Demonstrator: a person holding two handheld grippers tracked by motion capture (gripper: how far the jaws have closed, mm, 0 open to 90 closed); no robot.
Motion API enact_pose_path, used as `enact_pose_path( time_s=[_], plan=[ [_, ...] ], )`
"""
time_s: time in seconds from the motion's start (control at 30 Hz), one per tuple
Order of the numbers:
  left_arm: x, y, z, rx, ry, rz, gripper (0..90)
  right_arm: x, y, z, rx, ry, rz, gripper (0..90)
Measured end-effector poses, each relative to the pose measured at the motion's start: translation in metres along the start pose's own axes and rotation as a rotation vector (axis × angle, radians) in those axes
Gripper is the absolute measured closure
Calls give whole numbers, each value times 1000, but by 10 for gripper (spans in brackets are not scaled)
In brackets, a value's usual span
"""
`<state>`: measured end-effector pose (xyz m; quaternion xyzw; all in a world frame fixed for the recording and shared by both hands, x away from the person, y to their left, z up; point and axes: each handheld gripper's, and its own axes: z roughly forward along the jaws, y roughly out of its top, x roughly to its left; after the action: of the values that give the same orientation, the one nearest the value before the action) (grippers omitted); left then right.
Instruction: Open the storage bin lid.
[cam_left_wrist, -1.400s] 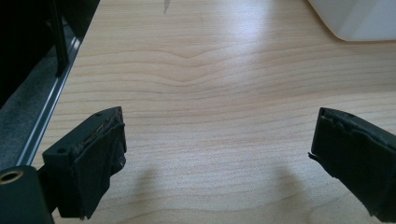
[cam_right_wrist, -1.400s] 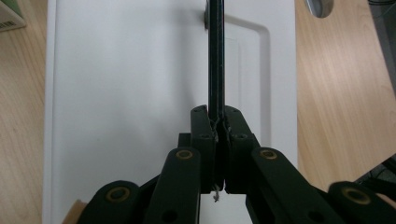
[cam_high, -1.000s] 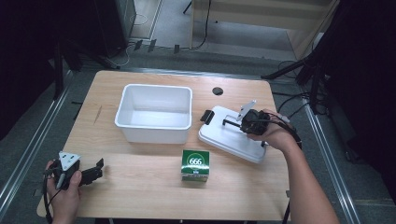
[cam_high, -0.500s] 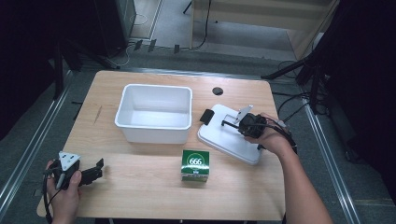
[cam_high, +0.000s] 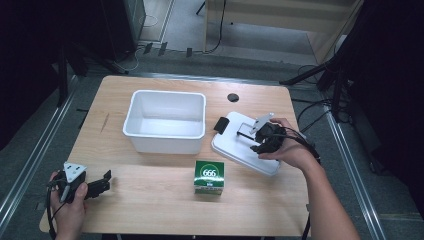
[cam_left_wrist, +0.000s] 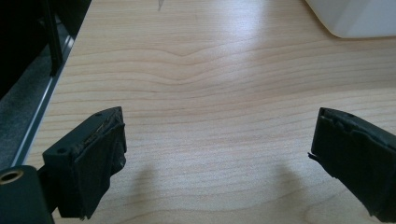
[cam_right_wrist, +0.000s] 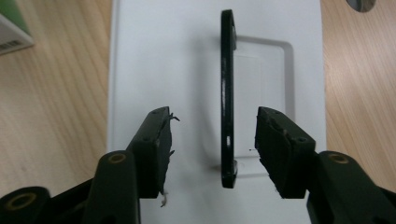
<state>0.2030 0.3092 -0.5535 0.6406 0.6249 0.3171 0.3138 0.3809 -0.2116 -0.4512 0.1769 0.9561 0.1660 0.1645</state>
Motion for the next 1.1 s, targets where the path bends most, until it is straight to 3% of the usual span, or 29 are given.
enact_pose_path(
  time_s=[0.17,0.33,0.37,0.57,0.67,0.87,1.1],
  plan=[
    [0,0,0,3,-3,0,41,6,0,-6,-19,43,-11,349],
    [0,0,0,3,-5,0,41,13,2,-10,-10,107,13,22],
    [0,0,0,5,-5,2,41,14,3,-10,-7,113,3,0],
    [0,0,0,6,-5,8,40,20,7,-22,-82,81,-10,0],
    [0,0,0,5,-5,9,41,27,10,-26,-124,35,-34,49],
    [0,1,1,12,-9,12,41,35,17,-29,-152,50,-45,69],
    [0,1,1,10,-14,9,41,44,23,-25,-144,77,-125,145]
  ],
)
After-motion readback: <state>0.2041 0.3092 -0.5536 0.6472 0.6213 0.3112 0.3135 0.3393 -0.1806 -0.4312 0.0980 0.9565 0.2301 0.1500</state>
